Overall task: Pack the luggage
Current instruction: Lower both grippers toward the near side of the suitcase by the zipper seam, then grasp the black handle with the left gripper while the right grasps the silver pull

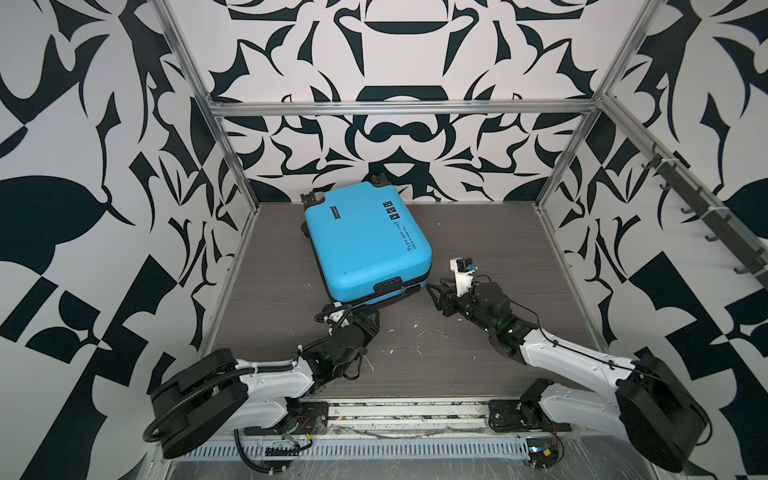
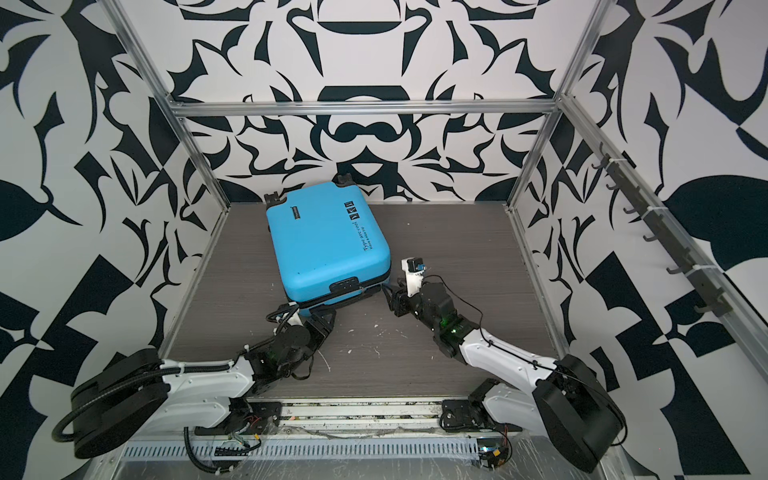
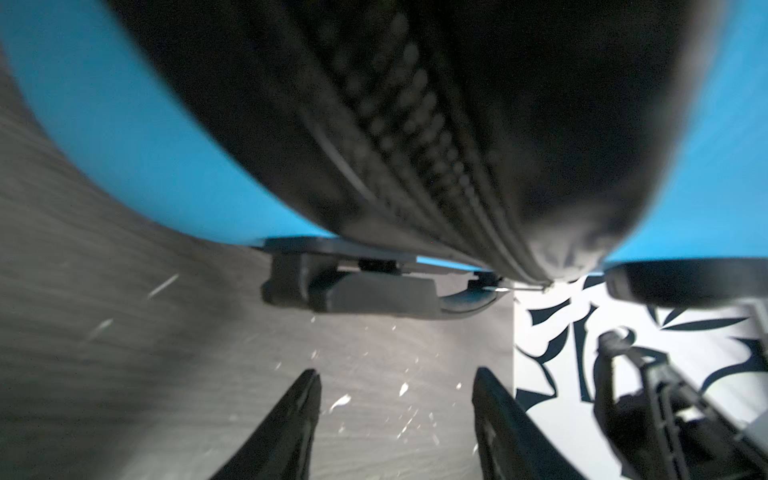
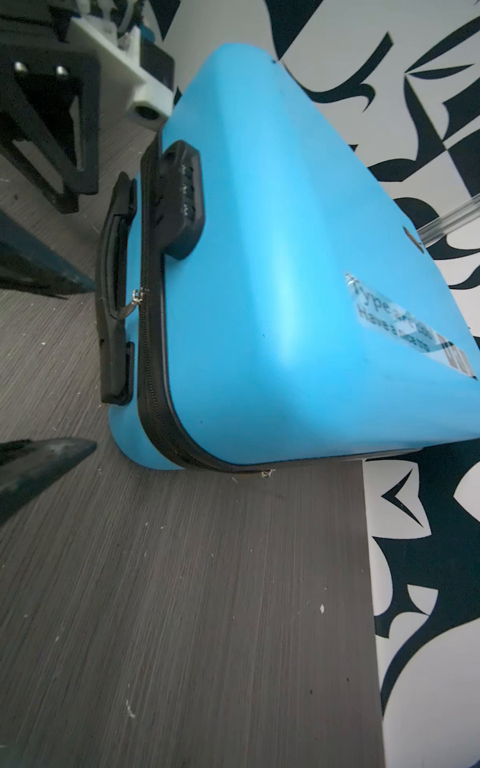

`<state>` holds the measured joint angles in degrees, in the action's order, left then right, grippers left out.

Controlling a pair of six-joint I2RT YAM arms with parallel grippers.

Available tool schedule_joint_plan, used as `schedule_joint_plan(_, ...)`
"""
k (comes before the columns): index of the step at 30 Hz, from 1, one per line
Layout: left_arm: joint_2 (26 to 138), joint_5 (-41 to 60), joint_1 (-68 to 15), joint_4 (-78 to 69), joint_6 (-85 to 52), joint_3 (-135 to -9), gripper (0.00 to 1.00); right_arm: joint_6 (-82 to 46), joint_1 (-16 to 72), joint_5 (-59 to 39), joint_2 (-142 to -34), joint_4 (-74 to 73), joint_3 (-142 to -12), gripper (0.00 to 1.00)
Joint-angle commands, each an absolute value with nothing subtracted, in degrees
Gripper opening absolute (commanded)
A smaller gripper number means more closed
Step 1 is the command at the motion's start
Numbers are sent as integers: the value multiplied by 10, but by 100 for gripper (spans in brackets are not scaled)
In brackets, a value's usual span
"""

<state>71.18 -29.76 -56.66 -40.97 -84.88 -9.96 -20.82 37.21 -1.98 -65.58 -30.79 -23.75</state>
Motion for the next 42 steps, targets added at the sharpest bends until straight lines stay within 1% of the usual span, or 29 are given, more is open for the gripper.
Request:
schedule_joint_plan(1, 759, -331, -566, -532, -890, -106, 59, -200, 393, 11, -672, -381, -221, 51)
schedule_joint_plan(10, 857, -345, -567, -613, -946, -114, 57, -202, 444, 28, -770, -473, -219, 44)
schedule_joint_plan(14, 912, -377, -572, -688, -956, -107, 57, -197, 464, 45, -809, -515, -222, 44)
schedule_joint_plan(18, 1001, -410, -579, -807, -967, -106, 56, -191, 475, 56, -848, -565, -223, 45)
schedule_joint_plan(21, 1050, -429, -591, -817, -1014, -118, 56, -188, 479, 71, -877, -624, -216, 46)
schedule_joint_plan(25, 1053, -458, -605, -817, -987, -121, 55, -189, 480, 91, -914, -693, -210, 45)
schedule_joint_plan(33, 1076, -473, -609, -817, -1037, -102, 45, -199, 479, 101, -976, -762, -233, 41)
schedule_joint_plan(37, 1094, -473, -611, -817, -1060, -100, 40, -205, 480, 97, -1000, -779, -249, 41)
schedule_joint_plan(42, 1101, -471, -612, -817, -1063, -101, 37, -201, 479, 105, -1015, -778, -266, 43)
